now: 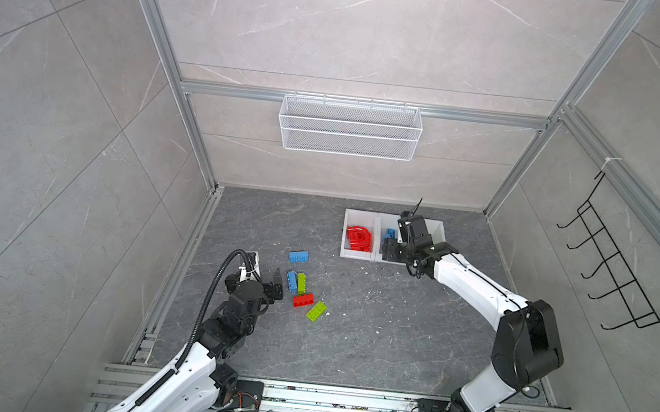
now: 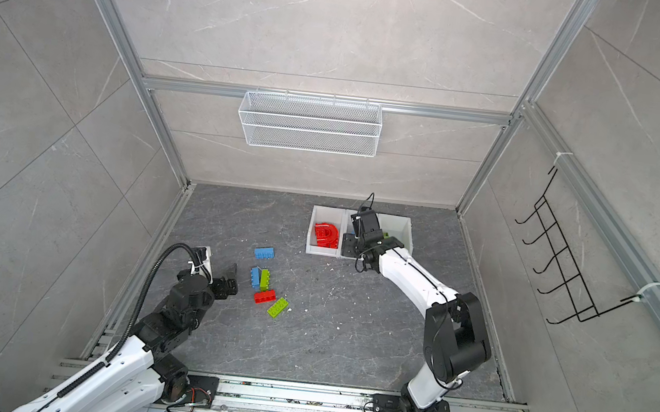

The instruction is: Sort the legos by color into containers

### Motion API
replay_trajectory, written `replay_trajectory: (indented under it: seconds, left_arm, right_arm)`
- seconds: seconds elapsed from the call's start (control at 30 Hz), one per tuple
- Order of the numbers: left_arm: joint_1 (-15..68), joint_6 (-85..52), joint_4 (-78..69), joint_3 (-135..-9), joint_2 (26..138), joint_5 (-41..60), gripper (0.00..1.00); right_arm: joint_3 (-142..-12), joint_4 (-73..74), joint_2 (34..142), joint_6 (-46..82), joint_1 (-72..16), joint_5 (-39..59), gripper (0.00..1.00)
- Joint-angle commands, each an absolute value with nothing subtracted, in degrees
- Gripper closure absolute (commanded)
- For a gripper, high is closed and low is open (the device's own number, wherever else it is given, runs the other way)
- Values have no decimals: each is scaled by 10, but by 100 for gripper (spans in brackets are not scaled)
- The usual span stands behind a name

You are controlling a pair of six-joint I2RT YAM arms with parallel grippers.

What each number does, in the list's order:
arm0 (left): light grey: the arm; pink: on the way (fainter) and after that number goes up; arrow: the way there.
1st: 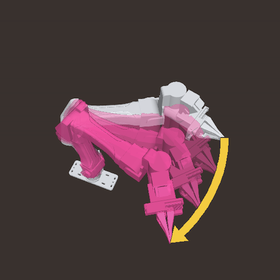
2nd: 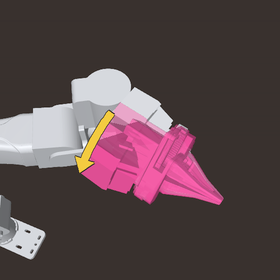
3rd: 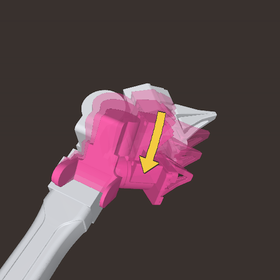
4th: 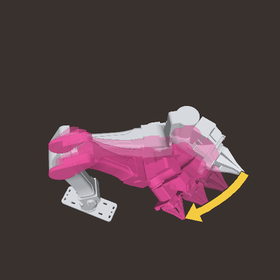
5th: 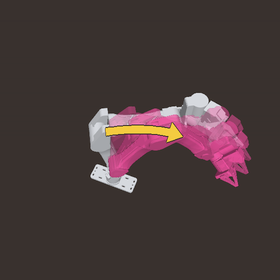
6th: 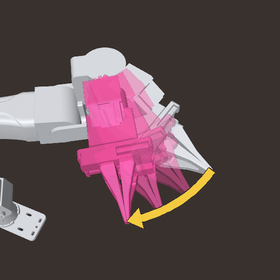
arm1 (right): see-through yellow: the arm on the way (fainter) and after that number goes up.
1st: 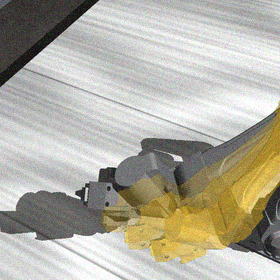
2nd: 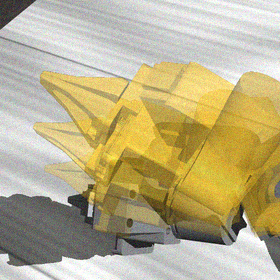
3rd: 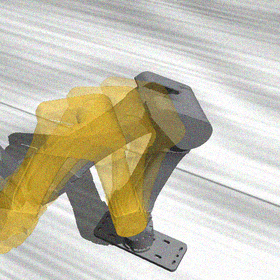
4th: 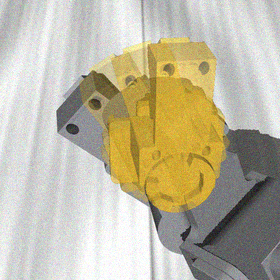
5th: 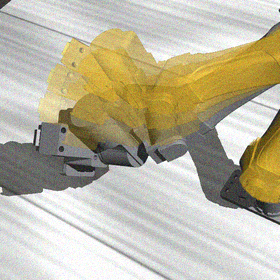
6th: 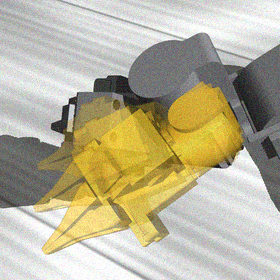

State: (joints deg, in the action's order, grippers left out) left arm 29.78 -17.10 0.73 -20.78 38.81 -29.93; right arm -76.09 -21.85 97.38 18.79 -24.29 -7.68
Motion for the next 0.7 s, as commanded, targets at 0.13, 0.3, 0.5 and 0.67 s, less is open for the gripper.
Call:
replay_trajectory:
  seconds: [0.13, 0.3, 0.5, 0.67]
  left_arm:
    - [291, -172, -57, -208, 451, -273, 1]
    - [289, -171, -68, -201, 442, -253, 1]
    - [285, -174, -58, -196, 418, -268, 1]
    - [284, -171, -55, -192, 398, -267, 1]
  right_arm:
    - [-867, -222, 1091, 168, -205, -49, 46]
    - [-924, -225, 1155, 170, -194, -46, 46]
    - [-946, -227, 1178, 170, -183, -78, 40]
    - [-969, -244, 1191, 172, -166, -64, 23]
